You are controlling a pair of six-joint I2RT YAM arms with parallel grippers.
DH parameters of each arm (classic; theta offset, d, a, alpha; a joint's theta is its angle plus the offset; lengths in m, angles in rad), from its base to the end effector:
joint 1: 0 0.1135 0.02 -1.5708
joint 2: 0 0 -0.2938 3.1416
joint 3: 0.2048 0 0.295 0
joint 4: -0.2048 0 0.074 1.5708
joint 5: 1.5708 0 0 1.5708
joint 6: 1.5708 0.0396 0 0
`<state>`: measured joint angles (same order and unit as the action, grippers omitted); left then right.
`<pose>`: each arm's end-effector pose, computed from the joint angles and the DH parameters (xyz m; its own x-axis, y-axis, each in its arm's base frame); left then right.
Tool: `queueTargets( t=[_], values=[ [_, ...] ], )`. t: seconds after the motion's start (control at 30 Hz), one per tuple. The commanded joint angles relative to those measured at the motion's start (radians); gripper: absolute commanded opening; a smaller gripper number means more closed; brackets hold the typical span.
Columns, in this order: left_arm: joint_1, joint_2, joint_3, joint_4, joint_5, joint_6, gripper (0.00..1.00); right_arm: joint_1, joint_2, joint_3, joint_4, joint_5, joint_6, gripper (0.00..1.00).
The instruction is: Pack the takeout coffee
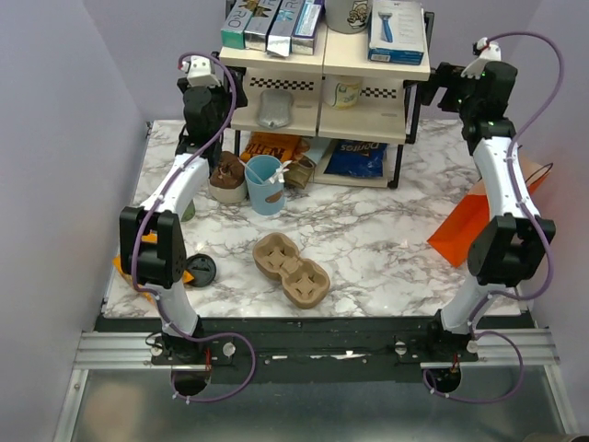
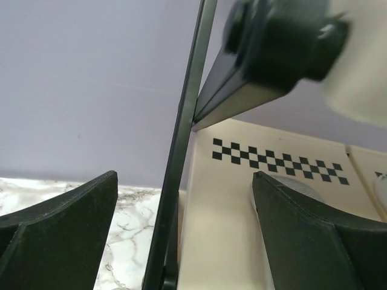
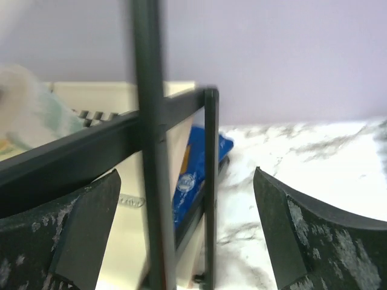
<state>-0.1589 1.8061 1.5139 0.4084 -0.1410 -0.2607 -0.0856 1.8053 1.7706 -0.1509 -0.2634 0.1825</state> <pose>0.4895 -0.0728 0.3866 0.1058 -0.2754 -0.9555 0.0477 0.9612 -0.2718 0.4884 -0.0316 0.4285 -0.2121 0.1941 -0.9578 -0.1362 0.9647 0.2256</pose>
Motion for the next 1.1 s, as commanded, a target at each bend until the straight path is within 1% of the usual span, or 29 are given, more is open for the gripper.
queueTargets(
  t=[0.0, 0.13, 0.17, 0.23, 0.27, 0.43, 0.5, 0.6, 0.63, 0.7, 0.73, 0.77, 0.8, 0.83, 0.87, 0.9, 0.93, 0.97, 1.03, 1.07],
  values=[
    [0.002, -0.053, -0.008, -0.017, 0.023, -0.020, 0.99, 0.026, -0.090, -0.017, 0.106, -0.023, -0.043, 1.00],
    [0.001, -0.077, -0.027, -0.043, 0.030, -0.037, 0.99, 0.012, -0.136, -0.074, 0.080, -0.020, -0.017, 1.00],
    [0.001, -0.083, -0.037, -0.046, 0.031, -0.040, 0.99, 0.012, -0.180, -0.136, 0.085, -0.016, -0.015, 1.00],
    [0.001, -0.112, -0.067, -0.055, 0.034, -0.046, 0.99, 0.012, -0.230, -0.207, 0.106, -0.026, -0.015, 1.00],
    [0.001, -0.123, -0.076, -0.062, 0.032, -0.049, 0.99, 0.012, -0.275, -0.283, 0.125, -0.023, -0.006, 1.00],
    [-0.011, -0.209, -0.147, -0.131, 0.038, -0.075, 0.99, 0.012, -0.400, -0.465, 0.122, -0.066, 0.063, 1.00],
    [-0.019, -0.246, -0.173, -0.151, 0.028, -0.089, 0.99, 0.012, -0.461, -0.532, 0.102, -0.057, 0.080, 1.00],
    [-0.030, -0.329, -0.196, -0.264, 0.026, -0.132, 0.99, 0.012, -0.530, -0.605, 0.067, -0.028, 0.120, 1.00],
    [-0.034, -0.370, -0.193, -0.360, 0.023, -0.147, 0.99, 0.012, -0.581, -0.653, 0.054, -0.036, 0.127, 1.00],
    [-0.057, -0.422, -0.207, -0.445, 0.026, -0.175, 0.99, 0.012, -0.638, -0.709, 0.025, -0.079, 0.172, 1.00],
    [-0.065, -0.476, -0.228, -0.527, 0.012, -0.198, 0.99, 0.014, -0.687, -0.765, 0.014, -0.111, 0.198, 1.00],
    [-0.070, -0.505, -0.247, -0.558, 0.012, -0.222, 0.99, 0.018, -0.716, -0.793, 0.001, -0.187, 0.212, 1.00],
    [-0.077, -0.536, -0.273, -0.585, 0.021, -0.267, 0.99, 0.030, -0.745, -0.825, -0.001, -0.213, 0.218, 1.00],
    [-0.097, -0.595, -0.328, -0.635, 0.038, -0.287, 0.99, 0.052, -0.771, -0.852, -0.007, -0.229, 0.216, 1.00],
    [-0.112, -0.626, -0.363, -0.651, 0.035, -0.302, 0.99, 0.126, -0.829, -0.896, -0.019, -0.223, 0.200, 1.00],
    [-0.138, -0.657, -0.403, -0.663, 0.023, -0.339, 0.99, 0.179, -0.851, -0.911, -0.024, -0.211, 0.195, 1.00],
    [-0.186, -0.716, -0.476, -0.687, 0.015, -0.350, 0.99, 0.240, -0.866, -0.922, -0.030, -0.195, 0.186, 1.00],
    [-0.214, -0.744, -0.510, -0.706, -0.009, -0.365, 0.99, 0.368, -0.874, -0.931, -0.053, -0.156, 0.180, 1.00],
    [-0.251, -0.812, -0.591, -0.778, -0.035, -0.414, 0.99, 0.496, -0.857, -0.935, -0.081, -0.099, 0.178, 1.00],
    [-0.270, -0.833, -0.615, -0.807, -0.054, -0.432, 0.99, 0.608, -0.845, -0.936, -0.114, -0.012, 0.184, 1.00]
  ],
)
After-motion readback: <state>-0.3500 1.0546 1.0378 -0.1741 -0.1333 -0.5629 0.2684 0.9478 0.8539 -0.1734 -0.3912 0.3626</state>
